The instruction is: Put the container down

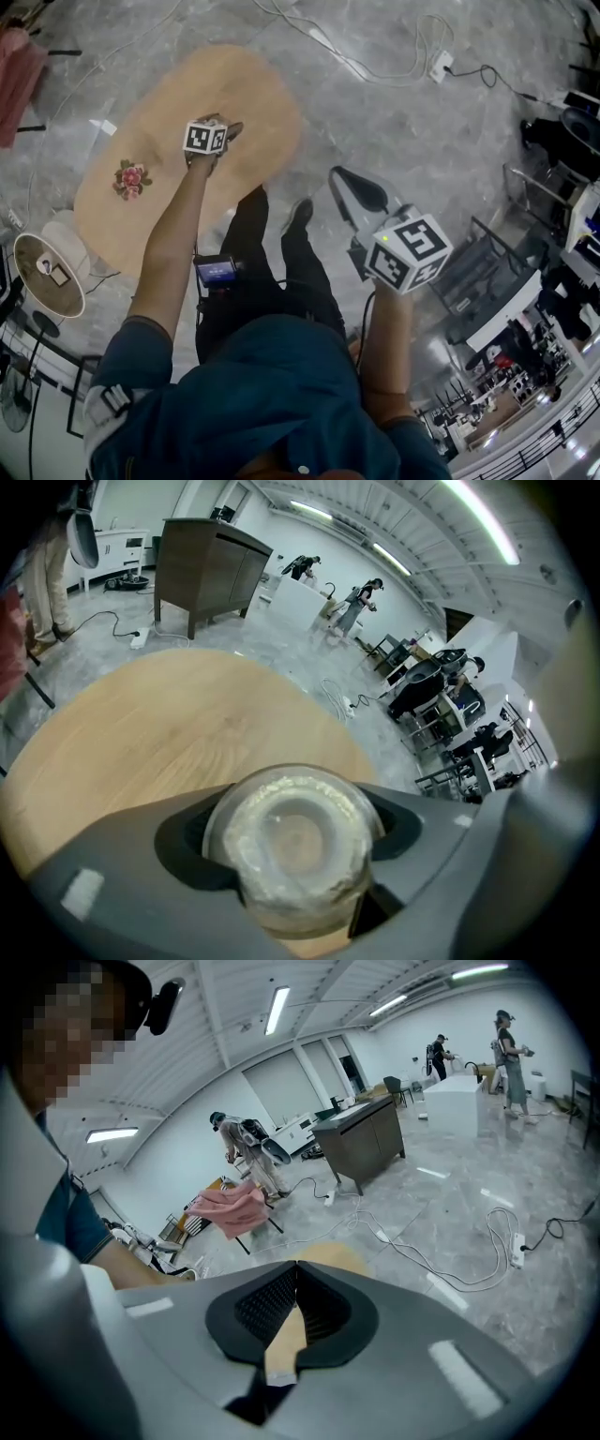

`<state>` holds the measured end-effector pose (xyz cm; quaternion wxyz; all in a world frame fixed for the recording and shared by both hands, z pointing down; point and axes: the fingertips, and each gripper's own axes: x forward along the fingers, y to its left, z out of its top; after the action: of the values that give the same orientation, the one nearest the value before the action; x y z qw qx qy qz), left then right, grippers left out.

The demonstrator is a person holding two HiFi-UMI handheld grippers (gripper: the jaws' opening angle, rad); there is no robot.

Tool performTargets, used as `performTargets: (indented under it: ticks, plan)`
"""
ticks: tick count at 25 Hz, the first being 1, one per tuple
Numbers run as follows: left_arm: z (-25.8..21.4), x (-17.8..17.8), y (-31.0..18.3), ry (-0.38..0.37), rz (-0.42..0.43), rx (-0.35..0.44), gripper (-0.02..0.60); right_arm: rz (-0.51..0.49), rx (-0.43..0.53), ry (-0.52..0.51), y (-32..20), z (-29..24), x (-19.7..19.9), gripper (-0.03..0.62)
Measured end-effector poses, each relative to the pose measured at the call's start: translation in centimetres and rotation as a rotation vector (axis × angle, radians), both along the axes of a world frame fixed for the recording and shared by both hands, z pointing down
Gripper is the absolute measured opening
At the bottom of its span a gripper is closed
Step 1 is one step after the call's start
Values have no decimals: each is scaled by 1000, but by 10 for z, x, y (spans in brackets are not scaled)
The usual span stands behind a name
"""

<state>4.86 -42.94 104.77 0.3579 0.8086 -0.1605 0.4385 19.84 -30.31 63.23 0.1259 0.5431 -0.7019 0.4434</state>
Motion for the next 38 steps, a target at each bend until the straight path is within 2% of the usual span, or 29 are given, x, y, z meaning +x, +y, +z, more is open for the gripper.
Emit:
performTargets:
  ticks: [5, 16, 20, 21, 26, 30, 35, 38]
  plan:
    - [21, -6, 11, -58, 30, -9, 330, -1, -29, -8, 4, 12, 3, 11]
    - [32, -4, 25, -125, 128, 77, 347, -28, -35, -30, 2, 18, 9, 11]
    - [28, -8, 36, -130, 162, 69, 387, -44, -20, -35, 4, 12, 6, 11]
    - [26, -9, 38, -127, 161, 69, 423, -47, -15, -34, 5, 10, 5, 11]
    - [1, -16, 35, -119, 120, 101, 425, -67, 22, -33, 16, -4, 4, 11]
    - [-44, -28, 21, -81, 56, 180, 423, -97, 77, -32, 21, -25, -5, 11]
    - [-117, -56, 18, -24, -85, 284, 367, -138, 156, -10, 36, -61, -15, 11]
    - [-163, -76, 16, -9, -117, 376, 332, -159, 197, 6, 46, -83, -18, 11]
